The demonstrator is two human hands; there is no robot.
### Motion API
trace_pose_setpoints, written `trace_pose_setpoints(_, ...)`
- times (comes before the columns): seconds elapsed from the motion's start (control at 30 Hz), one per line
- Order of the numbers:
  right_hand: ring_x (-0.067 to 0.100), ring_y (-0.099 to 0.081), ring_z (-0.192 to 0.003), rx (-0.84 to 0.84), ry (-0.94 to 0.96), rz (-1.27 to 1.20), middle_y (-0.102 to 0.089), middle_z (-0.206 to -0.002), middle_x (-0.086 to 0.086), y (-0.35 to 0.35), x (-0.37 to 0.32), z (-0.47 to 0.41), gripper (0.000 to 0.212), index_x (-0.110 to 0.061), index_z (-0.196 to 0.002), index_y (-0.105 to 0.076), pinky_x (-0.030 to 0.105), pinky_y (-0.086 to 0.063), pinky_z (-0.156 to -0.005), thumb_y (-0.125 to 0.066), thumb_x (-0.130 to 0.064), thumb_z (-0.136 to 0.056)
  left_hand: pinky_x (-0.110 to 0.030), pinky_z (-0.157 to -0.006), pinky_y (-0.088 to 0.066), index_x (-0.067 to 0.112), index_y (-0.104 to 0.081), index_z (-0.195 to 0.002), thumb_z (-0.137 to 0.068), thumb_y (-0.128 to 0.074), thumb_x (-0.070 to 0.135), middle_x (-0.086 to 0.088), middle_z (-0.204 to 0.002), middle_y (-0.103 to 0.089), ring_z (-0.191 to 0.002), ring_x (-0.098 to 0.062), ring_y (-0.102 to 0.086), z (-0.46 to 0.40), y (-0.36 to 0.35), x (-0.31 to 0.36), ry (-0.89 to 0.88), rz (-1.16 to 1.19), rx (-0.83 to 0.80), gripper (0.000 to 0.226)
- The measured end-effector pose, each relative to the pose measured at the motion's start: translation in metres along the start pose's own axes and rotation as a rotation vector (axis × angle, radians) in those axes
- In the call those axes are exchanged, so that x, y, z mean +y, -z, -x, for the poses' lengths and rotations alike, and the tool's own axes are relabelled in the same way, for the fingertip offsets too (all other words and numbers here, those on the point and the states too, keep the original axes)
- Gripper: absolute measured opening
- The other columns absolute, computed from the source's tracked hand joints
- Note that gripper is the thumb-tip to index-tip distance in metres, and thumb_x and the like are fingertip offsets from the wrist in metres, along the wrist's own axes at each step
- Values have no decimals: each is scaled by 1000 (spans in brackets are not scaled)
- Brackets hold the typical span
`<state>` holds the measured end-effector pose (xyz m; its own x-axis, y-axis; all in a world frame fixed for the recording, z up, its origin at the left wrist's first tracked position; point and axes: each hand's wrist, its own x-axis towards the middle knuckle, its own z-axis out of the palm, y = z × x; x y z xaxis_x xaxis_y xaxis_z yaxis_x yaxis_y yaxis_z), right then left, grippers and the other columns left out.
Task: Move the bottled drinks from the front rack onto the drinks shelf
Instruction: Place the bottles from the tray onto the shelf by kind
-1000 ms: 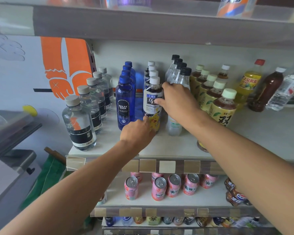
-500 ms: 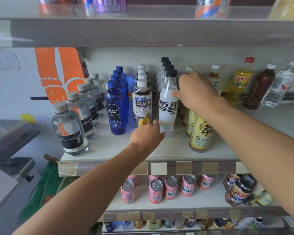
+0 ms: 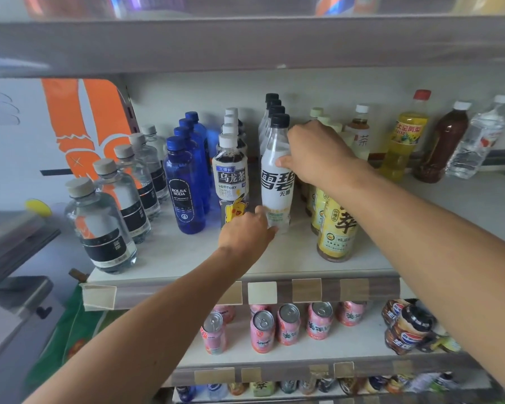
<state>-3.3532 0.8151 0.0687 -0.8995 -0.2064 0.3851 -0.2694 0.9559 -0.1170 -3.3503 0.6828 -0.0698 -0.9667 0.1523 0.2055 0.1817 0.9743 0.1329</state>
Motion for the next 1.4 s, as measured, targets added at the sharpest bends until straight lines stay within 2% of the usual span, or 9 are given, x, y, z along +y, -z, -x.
trace_pose_setpoints(0.27,25,-47,-76,13,19,26,-63,-103,17,2,-2,8,32,-3,-113,-60,31,-37,-68,-64,-29,-95,-33,-62,-39,12,-42,-124,-100,-45,46,-8,-105,-64,-76,-19,-48,1,3,1,-2,-21,-12,42)
trace_pose_setpoints(0.47,28,-47,-74,99,87,203,-52,-89,9,17,-4,23,17,-11,-106,-58,33,-36,-62,-49,-23,-98,-34,-67,-53,13,-44,-118,-101,-37,48,-6,-102,-65,-84,-24,-64,8,9,-4,-67,-98,-1,39)
trace_pose_setpoints(0.57,28,-52,-77,109,101,225,-59,-94,6,29,-2,32,16,-16,-93,-54,32,-36,-60,-49,-31,-97,-33,-64,-48,14,-47,-120,-101,-38,48,-6,-103,-63,-86,-24,-64,18,17,-3,-122,-124,34,40)
trace_pose_setpoints(0.7,28,-55,-95,165,76,231,-63,-103,8,41,11,54,25,-14,-101,-63,37,-48,-71,-51,-35,-95,-36,-70,-49,14,-49,-124,-101,-39,48,-8,-112,-60,-102,-27,-61,33,26,6,-236,-98,104,42)
trace_pose_setpoints(0.83,31,-51,-112,164,-9,210,-61,-116,11,52,27,80,32,-15,-119,-64,42,-51,-85,-53,-33,-95,-36,-71,-46,15,-47,-126,-100,-40,49,-8,-118,-60,-106,-29,-61,40,27,20,-294,-98,49,44)
trace_pose_setpoints(0.93,30,-51,-113,136,-7,206,-60,-117,11,52,43,94,37,-13,-123,-60,45,-51,-86,-54,-36,-95,-38,-74,-50,16,-46,-127,-98,-41,54,-7,-119,-61,-104,-29,-63,37,22,34,-299,-99,46,48)
trace_pose_setpoints(1.1,29,-52,-117,106,36,133,-55,-128,9,50,80,95,45,-19,-133,-51,42,-50,-89,-58,-41,-94,-35,-66,-43,16,-42,-126,-93,-46,63,-5,-115,-61,-98,-28,-63,31,5,64,-202,-35,56,58)
trace_pose_setpoints(1.27,27,-58,-108,66,103,18,-56,-127,5,47,101,82,47,-22,-131,-51,37,-50,-84,-63,-44,-91,-34,-71,-46,19,-39,-130,-88,-56,63,-3,-122,-62,-102,-25,-63,22,-6,82,-113,75,35,63)
trace_pose_setpoints(1.4,25,-58,-110,49,163,-22,-58,-130,4,46,109,76,46,-20,-130,-52,36,-49,-85,-65,-41,-91,-32,-70,-44,20,-40,-127,-89,-56,61,-4,-123,-61,-102,-24,-62,21,-4,87,-138,53,27,58)
